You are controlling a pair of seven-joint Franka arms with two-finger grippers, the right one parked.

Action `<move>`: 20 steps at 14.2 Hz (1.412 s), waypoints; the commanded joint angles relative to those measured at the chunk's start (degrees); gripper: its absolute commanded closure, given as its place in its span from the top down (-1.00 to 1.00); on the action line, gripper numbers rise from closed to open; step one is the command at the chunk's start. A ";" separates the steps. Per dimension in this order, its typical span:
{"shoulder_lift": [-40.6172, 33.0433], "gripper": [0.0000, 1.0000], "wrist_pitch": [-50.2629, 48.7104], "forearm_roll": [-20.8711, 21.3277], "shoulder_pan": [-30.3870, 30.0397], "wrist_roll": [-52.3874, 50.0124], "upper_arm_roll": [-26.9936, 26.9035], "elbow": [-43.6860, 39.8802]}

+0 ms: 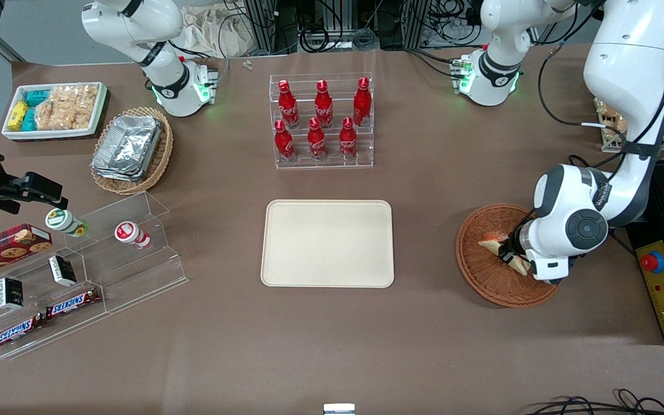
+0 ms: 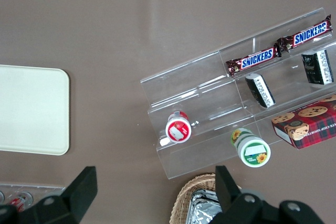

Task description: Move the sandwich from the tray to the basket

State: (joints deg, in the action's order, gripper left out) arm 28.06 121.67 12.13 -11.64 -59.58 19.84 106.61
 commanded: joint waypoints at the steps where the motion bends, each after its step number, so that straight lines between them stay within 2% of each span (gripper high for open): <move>1: -1.69 0.47 -1.77 0.80 -2.16 10.16 0.12 1.50; 2: -2.22 0.99 -2.48 0.79 -2.16 10.80 0.12 1.23; 6: -9.06 1.00 -7.91 -0.08 -1.81 14.30 0.55 -1.04; 11: -17.76 1.00 -23.65 -11.58 -2.07 38.97 0.64 -9.31; 14: -25.49 1.00 -28.40 -14.23 -1.19 46.04 -0.15 -9.14; 15: -27.86 1.00 -29.11 -15.63 -0.06 47.70 -1.89 -9.05; 17: -32.00 1.00 -31.74 -17.66 7.46 52.09 -11.26 -8.70; 19: -34.81 1.00 -32.20 -17.05 14.69 54.30 -19.36 -6.87; 20: -35.44 1.00 -31.85 -16.70 16.46 54.92 -21.31 -6.25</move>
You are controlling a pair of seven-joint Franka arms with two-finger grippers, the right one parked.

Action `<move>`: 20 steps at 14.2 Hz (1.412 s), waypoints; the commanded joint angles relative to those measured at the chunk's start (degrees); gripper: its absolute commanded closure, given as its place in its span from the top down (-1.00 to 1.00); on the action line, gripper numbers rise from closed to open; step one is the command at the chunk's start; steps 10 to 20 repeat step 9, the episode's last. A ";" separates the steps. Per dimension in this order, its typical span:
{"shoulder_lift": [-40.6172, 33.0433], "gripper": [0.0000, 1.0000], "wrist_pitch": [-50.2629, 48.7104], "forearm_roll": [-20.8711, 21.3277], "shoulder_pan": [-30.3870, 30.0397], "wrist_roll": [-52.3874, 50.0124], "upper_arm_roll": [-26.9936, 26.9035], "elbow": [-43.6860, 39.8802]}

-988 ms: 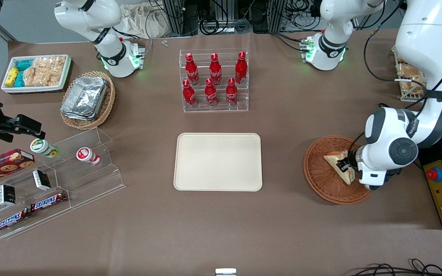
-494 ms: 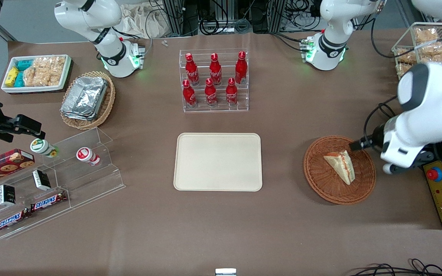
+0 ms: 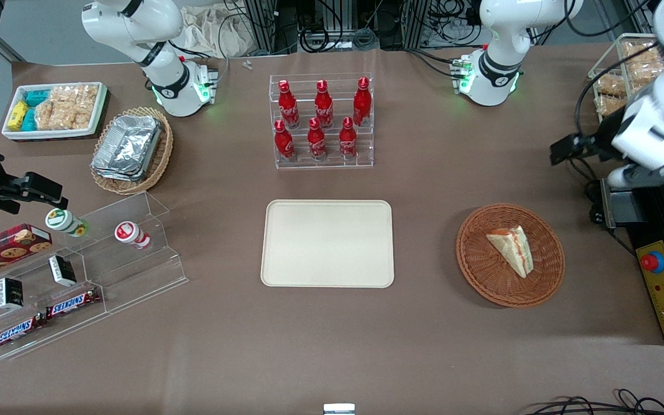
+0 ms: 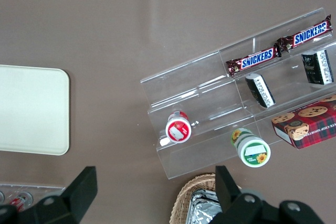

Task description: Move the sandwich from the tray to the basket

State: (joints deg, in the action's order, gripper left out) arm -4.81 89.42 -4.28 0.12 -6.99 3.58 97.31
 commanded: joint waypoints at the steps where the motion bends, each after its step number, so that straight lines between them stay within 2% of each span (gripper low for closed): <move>1: -2.14 1.00 0.66 -0.12 5.15 2.59 -5.17 2.71; 8: 5.42 1.00 1.28 6.82 5.25 2.51 -1.31 -5.71; 20: 5.51 1.00 1.11 6.83 5.25 2.16 -1.04 -5.99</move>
